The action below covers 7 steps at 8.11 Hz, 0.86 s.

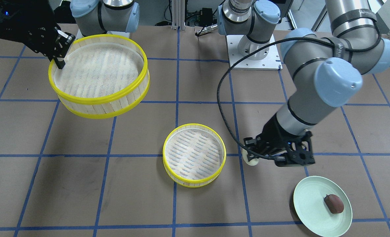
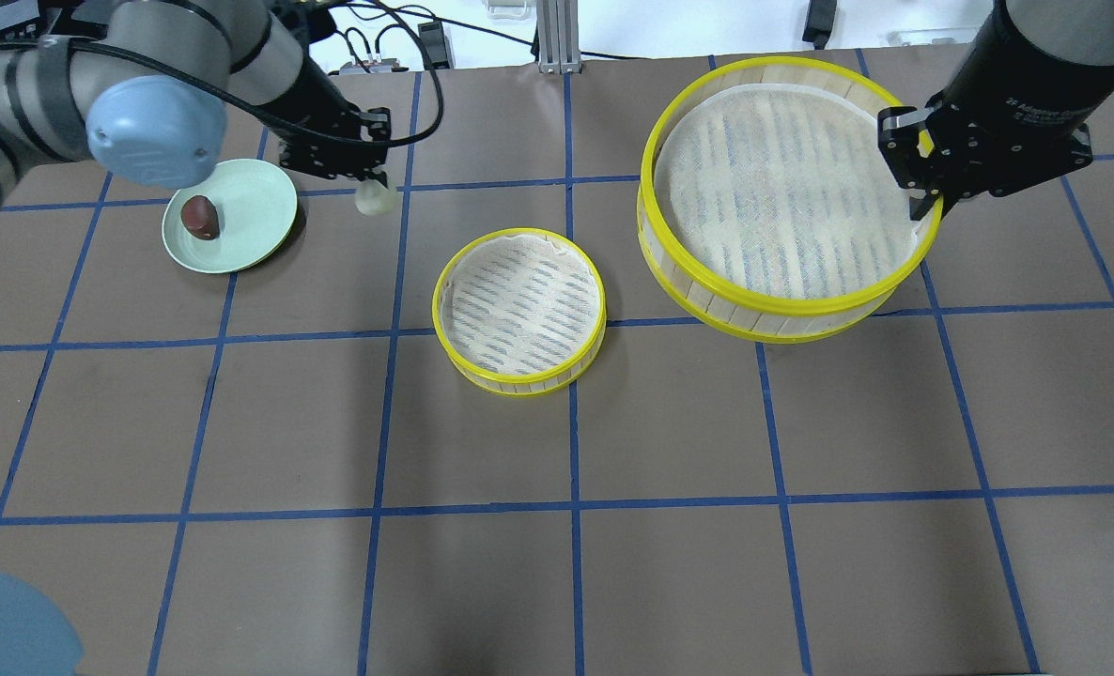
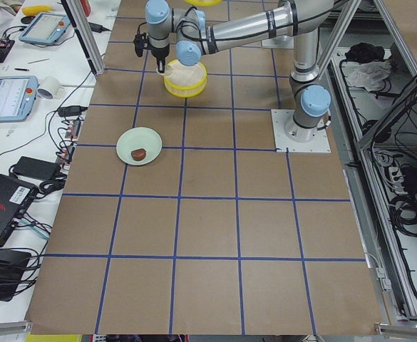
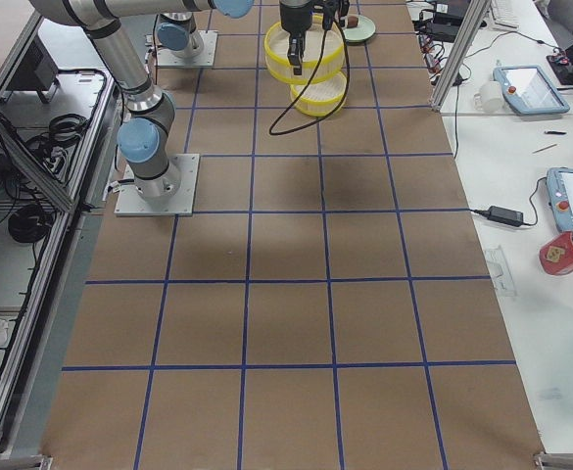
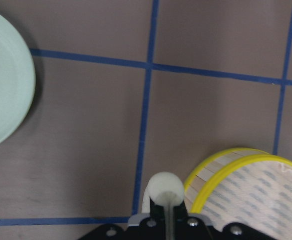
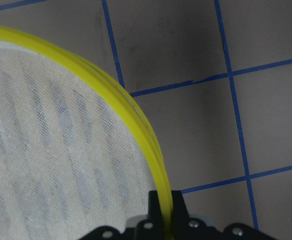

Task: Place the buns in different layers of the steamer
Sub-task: 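Lower the white bun into the bottom tier and open the left gripper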

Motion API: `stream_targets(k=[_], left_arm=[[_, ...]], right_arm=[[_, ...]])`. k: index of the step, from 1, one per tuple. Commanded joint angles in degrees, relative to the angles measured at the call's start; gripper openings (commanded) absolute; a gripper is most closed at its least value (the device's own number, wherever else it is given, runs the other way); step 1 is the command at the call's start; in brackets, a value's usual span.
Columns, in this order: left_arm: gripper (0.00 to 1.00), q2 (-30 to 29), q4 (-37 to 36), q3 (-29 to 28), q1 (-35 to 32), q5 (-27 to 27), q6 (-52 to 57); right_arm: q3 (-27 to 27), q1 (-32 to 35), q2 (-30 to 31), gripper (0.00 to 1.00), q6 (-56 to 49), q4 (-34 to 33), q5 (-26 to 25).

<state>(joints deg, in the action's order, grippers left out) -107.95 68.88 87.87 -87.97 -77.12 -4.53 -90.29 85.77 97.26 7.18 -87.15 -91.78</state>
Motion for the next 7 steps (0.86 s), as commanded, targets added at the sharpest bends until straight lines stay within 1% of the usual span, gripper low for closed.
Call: stream_targets(k=[1, 2, 3, 5, 6, 7], left_arm=[[0.0, -1.2, -1.6, 5.3, -7.7, 0.9, -5.0], [0.0, -1.4, -1.9, 8.5, -9.0, 1.7, -3.7], [0.0, -2.1, -5.5, 10.5, -9.9, 1.9, -3.7], [0.0, -5.2, -9.0, 10.7, -12.0, 1.8, -5.0], [0.0, -6.9, -11.2, 10.7, -12.3, 4.3, -7.7], [0.16, -8.0, -11.2, 10.8, -12.3, 7.0, -10.0]], right_arm=[[-0.1, -0.1, 0.2, 0.03, -0.1, 0.4, -0.1], [-0.1, -0.1, 0.2, 0.03, -0.1, 0.5, -0.2], [-0.1, -0.1, 0.2, 0.03, -0.1, 0.4, -0.2], [-0.1, -0.1, 0.2, 0.03, -0.1, 0.4, 0.3], [-0.1, -0.1, 0.2, 0.03, -0.1, 0.4, 0.3], [-0.1, -0.1, 0.2, 0.03, -0.1, 0.4, 0.2]])
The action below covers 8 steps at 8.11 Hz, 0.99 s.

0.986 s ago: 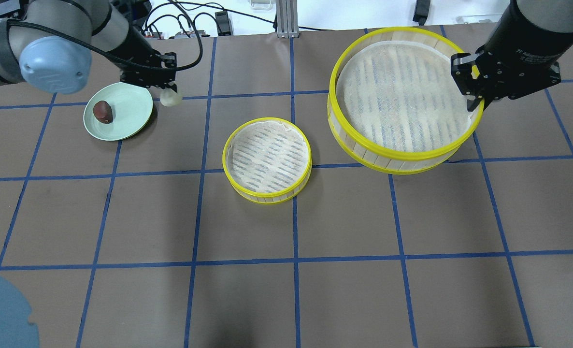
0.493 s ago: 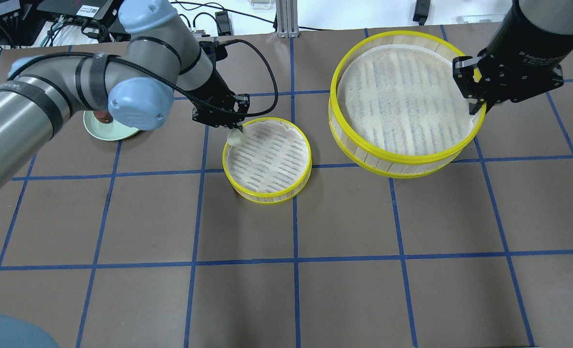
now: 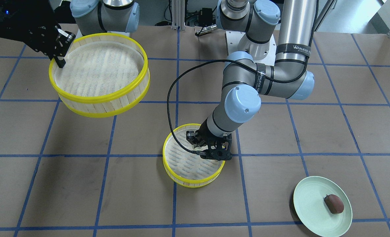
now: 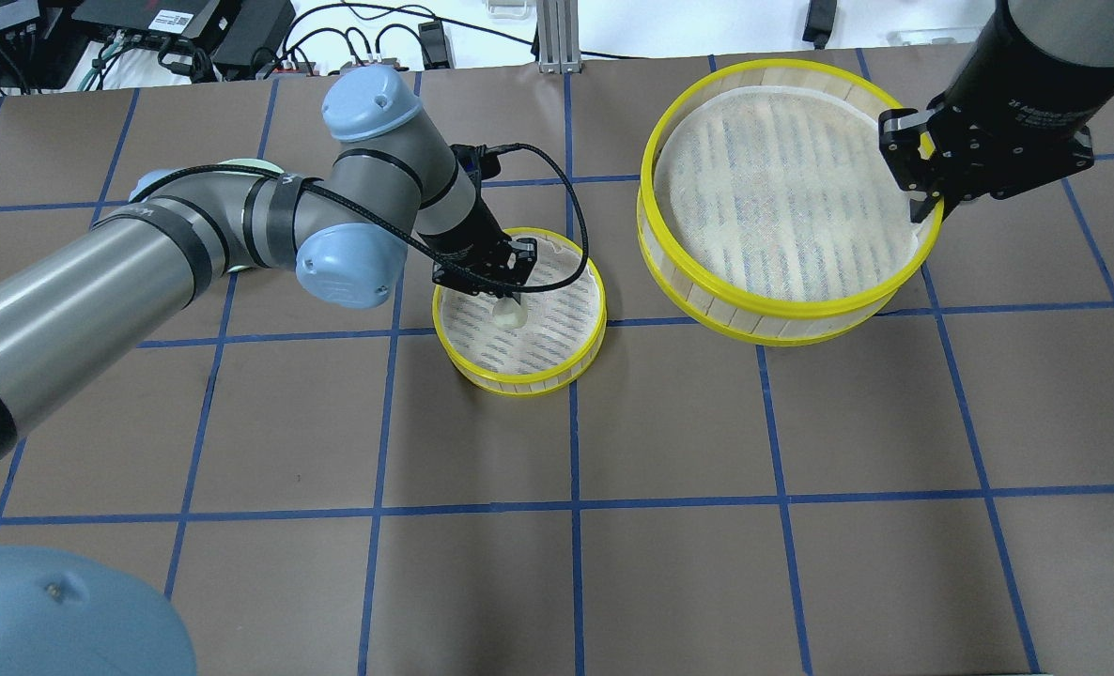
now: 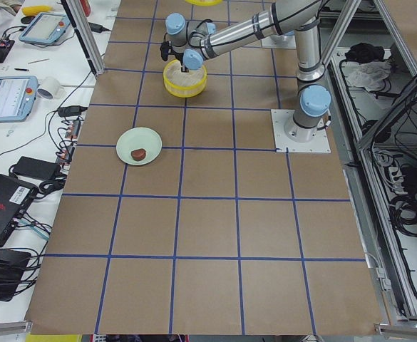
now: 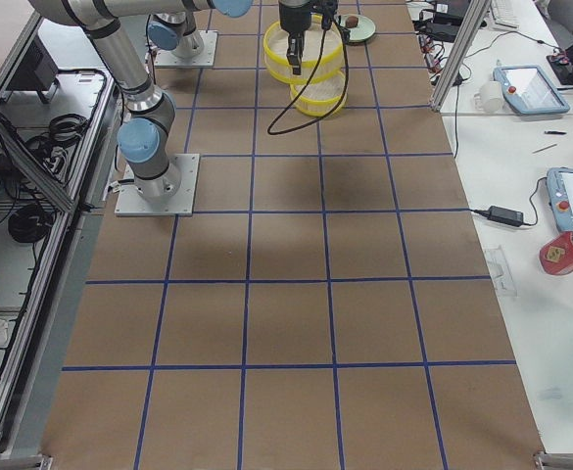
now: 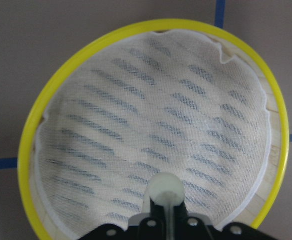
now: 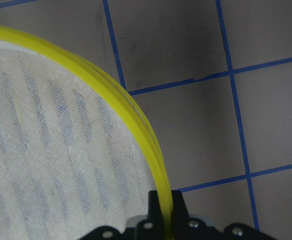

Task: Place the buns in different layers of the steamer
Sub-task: 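Lower the white bun into the bottom tier and open the left gripper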

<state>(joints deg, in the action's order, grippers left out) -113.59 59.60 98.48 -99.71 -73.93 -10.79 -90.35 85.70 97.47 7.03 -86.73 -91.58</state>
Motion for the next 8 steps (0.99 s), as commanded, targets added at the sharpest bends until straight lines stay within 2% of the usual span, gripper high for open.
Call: stream_targets(k=[1, 2, 3, 4, 8], left_arm=[[0.38, -2.3, -1.9, 0.2, -0.6, 4.0, -4.1], [0.78, -2.3, -1.9, 0.3, -0.6, 3.4, -3.4], [0.97, -2.2, -1.9, 0.2, -0.6, 3.4, -3.6], [1.0, -2.0, -1.9, 0.0, -0.6, 3.0, -3.5], [1.0, -1.2, -2.1, -1.2, -0.6, -2.1, -2.7]], right_arm=[[0.0, 0.0, 0.0, 0.03, 0.0, 0.1, 0.0], [0.0, 0.0, 0.0, 0.03, 0.0, 0.0, 0.2], [0.0, 0.0, 0.0, 0.03, 0.0, 0.0, 0.1], [0.0, 0.0, 0.0, 0.03, 0.0, 0.1, 0.3], [0.1, 0.0, 0.0, 0.02, 0.1, 0.3, -0.2]])
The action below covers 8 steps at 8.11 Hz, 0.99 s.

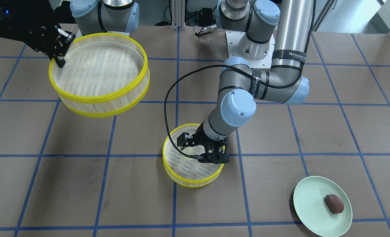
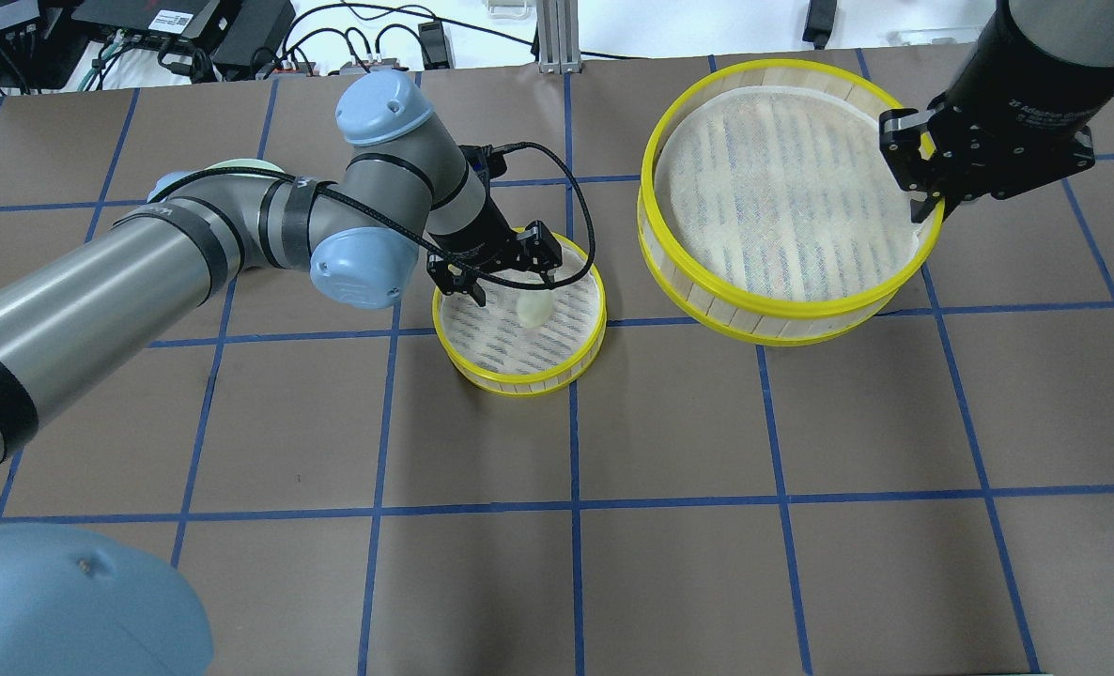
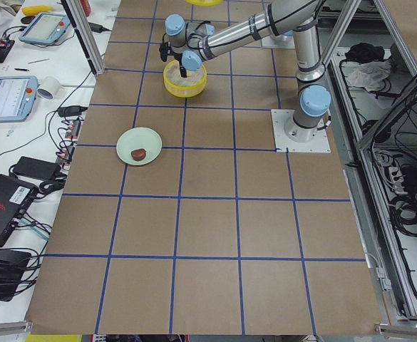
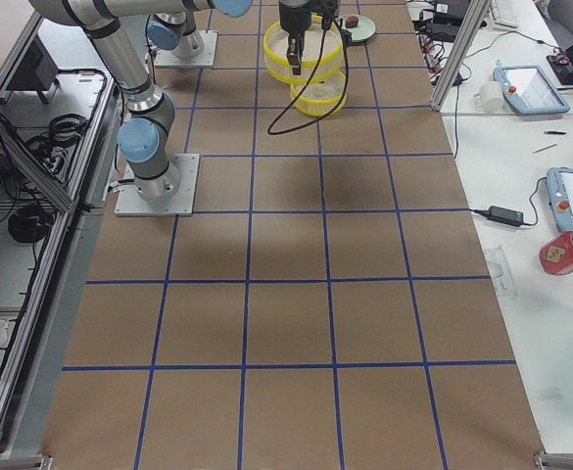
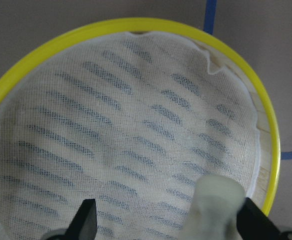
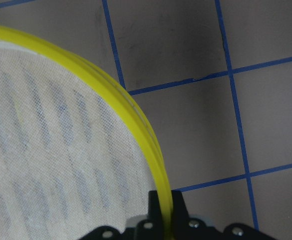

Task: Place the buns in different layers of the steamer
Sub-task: 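Restack the top tier with the right gripper while the left returns to the plate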

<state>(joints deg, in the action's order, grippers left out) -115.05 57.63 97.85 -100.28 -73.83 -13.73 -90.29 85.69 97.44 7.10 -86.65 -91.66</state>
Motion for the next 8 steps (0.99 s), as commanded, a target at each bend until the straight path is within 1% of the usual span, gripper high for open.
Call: stream_targets(k=[1, 2, 3, 4, 5, 6, 7, 8], left_arm=[[1.0, 0.3, -0.1, -1.1, 0.0, -3.8, 0.3], [1.0, 1.1, 0.6, -2.3, 0.0, -5.3, 0.3], [1.0, 2.9, 3.3, -3.8, 0.1, -8.4, 0.4], [1.0, 4.5, 5.4, -5.1, 0.6, -10.3, 2.7], [1.0, 5.6, 8.3, -6.4, 3.0, -10.4, 4.4], [1.0, 6.8, 10.4, -7.5, 7.4, -10.4, 7.8], [1.0, 7.4, 11.2, -8.1, 11.6, -11.0, 14.8], [1.0, 7.3, 11.0, -8.1, 15.9, -14.9, 17.9]], right_arm=[[0.1, 0.2, -0.2, 0.02, 0.0, 2.5, -0.2], [0.5, 0.5, -0.5, 0.01, 0.0, 3.2, -0.1], [1.1, 0.8, -1.5, 0.0, 0.0, 4.5, 0.1], [1.3, 1.0, -2.3, 0.0, 0.0, 4.6, 0.7], [1.4, 1.6, -3.8, 0.0, 0.2, 4.3, 0.8], [2.2, 3.1, -6.8, 0.0, 0.8, 3.6, 0.8], [4.4, 5.3, -11.1, 0.0, 2.6, 2.7, 0.8], [6.5, 8.4, -16.4, 0.0, 7.5, -0.9, 0.8]])
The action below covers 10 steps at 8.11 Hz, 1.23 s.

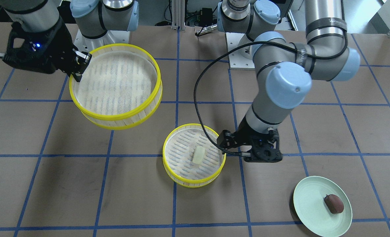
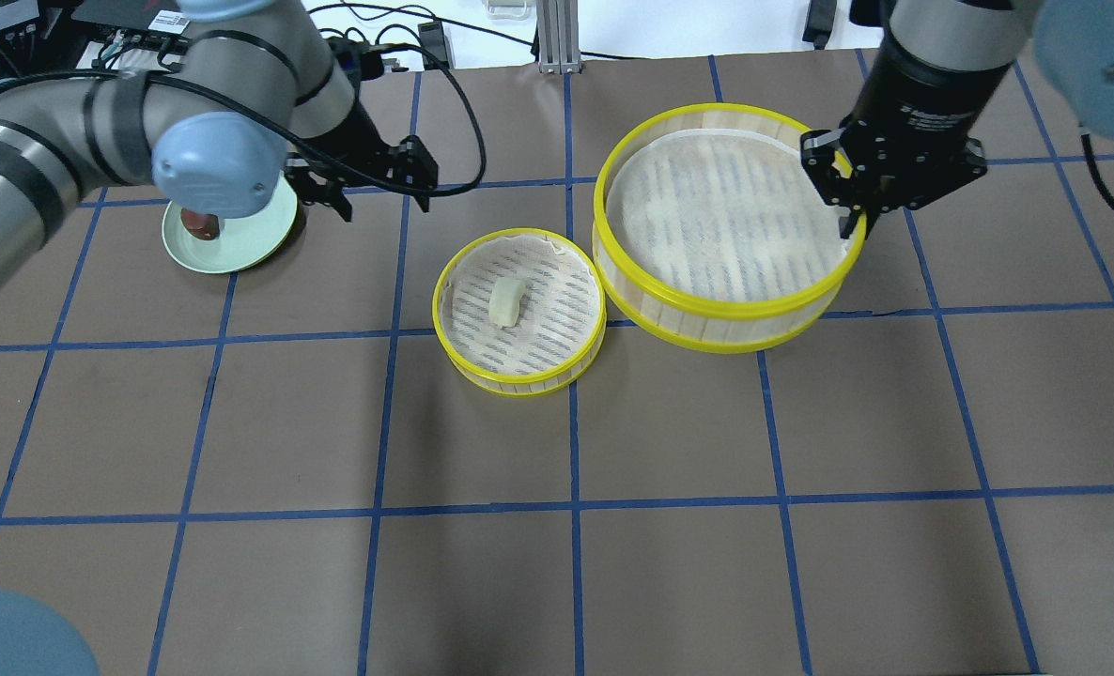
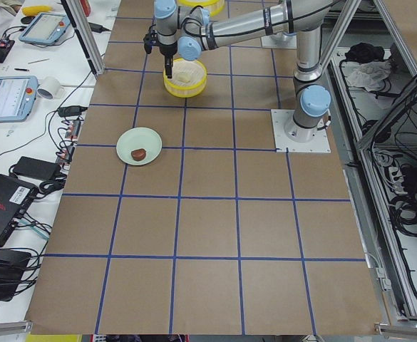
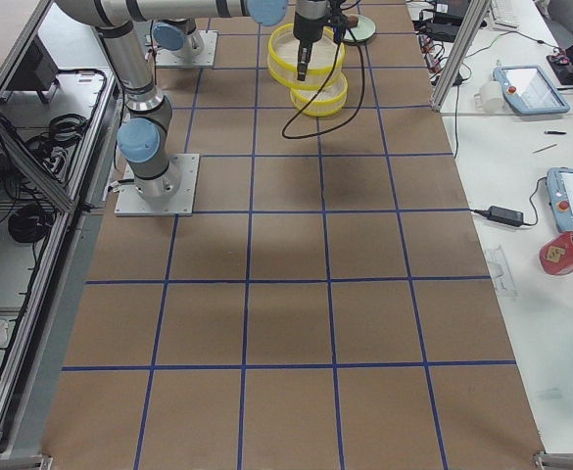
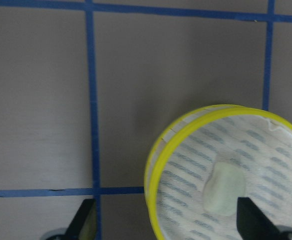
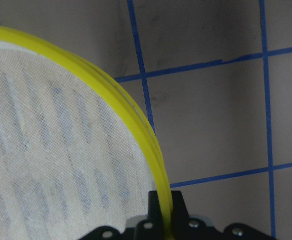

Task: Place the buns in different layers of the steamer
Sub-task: 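Restack the top tier with the right gripper while the left returns to the plate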

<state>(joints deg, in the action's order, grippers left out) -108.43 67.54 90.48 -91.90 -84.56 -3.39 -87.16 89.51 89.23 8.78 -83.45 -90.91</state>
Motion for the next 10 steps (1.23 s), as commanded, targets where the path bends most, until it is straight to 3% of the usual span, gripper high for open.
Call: stream_targets(k=[1, 3, 5, 8, 10], left_arm=[[1.0, 0.5, 0.8, -0.7, 10.8, -5.7, 11.4], [1.0, -0.9, 0.6, -0.7, 16.6, -5.8, 14.3], [1.0, -4.1, -7.0, -0.6, 20.8, -5.9, 13.9], [1.0, -12.0, -18.9, -0.6, 21.7, -5.6, 13.2], [1.0, -15.6, -22.7, -0.7, 21.9, -5.9, 13.2]], right_arm=[[4.5, 7.8, -12.5, 0.0, 9.2, -7.8, 0.0], [4.7, 13.6, -18.8, 0.0, 13.9, -13.5, -0.1], [4.6, 15.7, -23.2, 0.0, 17.1, -19.4, 0.0], [4.5, 18.9, -27.9, 0.0, 19.5, -23.9, 0.0], [4.0, 19.5, -27.9, 0.0, 19.2, -23.8, 0.0]])
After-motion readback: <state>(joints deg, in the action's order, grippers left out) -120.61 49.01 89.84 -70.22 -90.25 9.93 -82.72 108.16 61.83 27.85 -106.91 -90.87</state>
